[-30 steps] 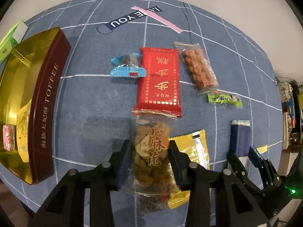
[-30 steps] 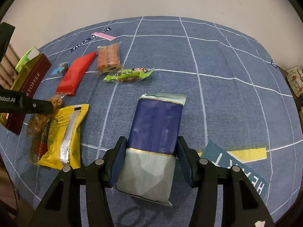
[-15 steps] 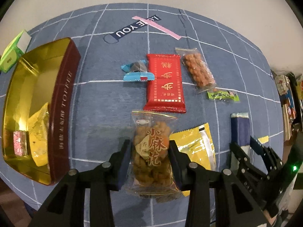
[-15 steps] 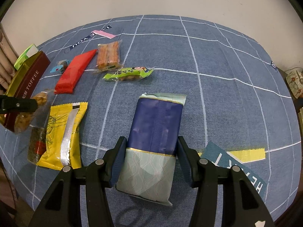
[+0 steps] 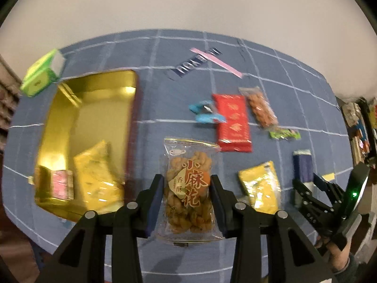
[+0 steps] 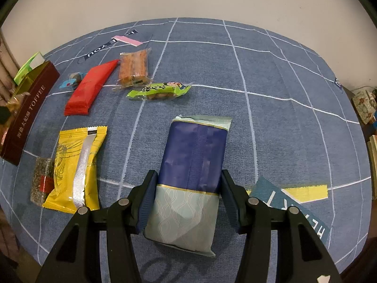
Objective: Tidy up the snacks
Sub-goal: 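Carry the twisted-snack bag over the gold tin with the left tool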
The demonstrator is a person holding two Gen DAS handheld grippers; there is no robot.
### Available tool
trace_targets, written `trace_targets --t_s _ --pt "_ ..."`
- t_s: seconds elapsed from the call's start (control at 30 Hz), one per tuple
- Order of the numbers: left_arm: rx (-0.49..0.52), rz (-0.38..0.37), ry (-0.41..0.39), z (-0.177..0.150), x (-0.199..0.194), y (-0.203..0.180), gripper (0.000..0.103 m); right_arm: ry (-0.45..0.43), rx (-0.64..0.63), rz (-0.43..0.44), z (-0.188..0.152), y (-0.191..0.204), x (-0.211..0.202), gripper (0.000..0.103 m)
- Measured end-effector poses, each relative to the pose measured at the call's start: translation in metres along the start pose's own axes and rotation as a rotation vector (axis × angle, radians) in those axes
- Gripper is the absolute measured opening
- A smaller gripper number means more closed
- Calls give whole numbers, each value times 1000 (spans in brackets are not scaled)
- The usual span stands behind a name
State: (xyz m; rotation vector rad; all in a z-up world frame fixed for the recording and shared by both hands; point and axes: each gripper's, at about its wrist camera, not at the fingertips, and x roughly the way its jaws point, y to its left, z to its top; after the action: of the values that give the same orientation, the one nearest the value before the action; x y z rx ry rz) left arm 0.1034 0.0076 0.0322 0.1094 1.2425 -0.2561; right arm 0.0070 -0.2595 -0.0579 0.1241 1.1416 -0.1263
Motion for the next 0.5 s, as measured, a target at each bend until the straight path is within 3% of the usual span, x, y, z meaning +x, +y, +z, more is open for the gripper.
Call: trace_targets --t_s 0.23,0.5 --pt "-48 115 -45 5 -14 62 40 4 7 -7 1 0 0 50" --pt "-82 218 -28 -2 -6 123 40 10 14 -16 1 2 1 49"
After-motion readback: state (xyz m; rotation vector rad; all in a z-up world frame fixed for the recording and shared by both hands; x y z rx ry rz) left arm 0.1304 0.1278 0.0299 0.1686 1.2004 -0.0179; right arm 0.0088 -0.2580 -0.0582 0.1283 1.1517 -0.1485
